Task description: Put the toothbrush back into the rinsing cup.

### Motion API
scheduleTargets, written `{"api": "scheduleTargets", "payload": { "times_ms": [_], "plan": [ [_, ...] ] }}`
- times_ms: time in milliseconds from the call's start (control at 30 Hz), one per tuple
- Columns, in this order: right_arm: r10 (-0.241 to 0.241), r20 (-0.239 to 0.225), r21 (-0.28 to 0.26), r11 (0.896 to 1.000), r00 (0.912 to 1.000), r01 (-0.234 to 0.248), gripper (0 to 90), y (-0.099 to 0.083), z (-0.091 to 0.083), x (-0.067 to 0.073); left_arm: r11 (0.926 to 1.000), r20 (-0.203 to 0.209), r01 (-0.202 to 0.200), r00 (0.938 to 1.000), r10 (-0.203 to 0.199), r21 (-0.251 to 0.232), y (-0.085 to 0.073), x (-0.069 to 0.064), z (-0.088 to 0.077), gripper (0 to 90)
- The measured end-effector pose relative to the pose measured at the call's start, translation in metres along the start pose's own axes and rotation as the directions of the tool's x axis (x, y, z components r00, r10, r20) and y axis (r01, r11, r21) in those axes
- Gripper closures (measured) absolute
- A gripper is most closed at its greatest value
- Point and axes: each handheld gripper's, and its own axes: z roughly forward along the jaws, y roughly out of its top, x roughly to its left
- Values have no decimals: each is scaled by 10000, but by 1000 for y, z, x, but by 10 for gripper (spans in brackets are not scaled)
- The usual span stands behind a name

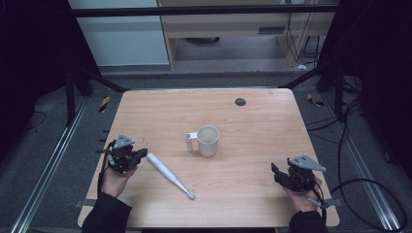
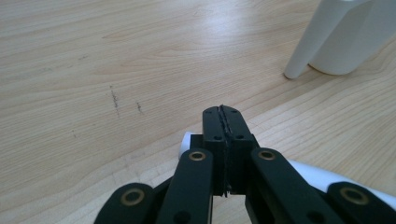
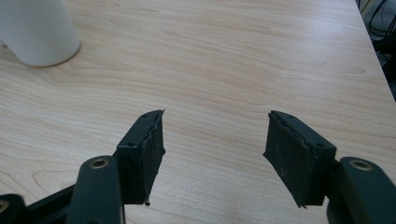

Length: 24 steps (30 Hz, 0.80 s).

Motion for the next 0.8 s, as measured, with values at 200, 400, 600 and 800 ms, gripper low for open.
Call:
{"api": "scheduleTargets", "payload": {
  "times_ms": [200, 400, 600, 800],
  "plan": [
    [49, 8, 69, 10000, 10000, -49, 365, 0, 1, 0, 9989, -59, -279, 9996, 282, 370, 6, -2, 15, 890],
    [18, 31, 112, 9999, 10000, -18, 365, 0, 1, 0, 9966, -58, -455, 9989, 460, 685, 7, -2, 25, 890],
    [-98, 75, 229, 9997, 9999, 96, 362, -1, 3, 0, 9909, 151, -662, 9978, 649, 1173, 5, -4, 38, 890],
    [-150, 69, 259, 9996, 9999, 148, 361, -2, 4, 0, 9847, 280, -810, 9966, 776, 1541, 3, -6, 47, 890]
  ]
}}
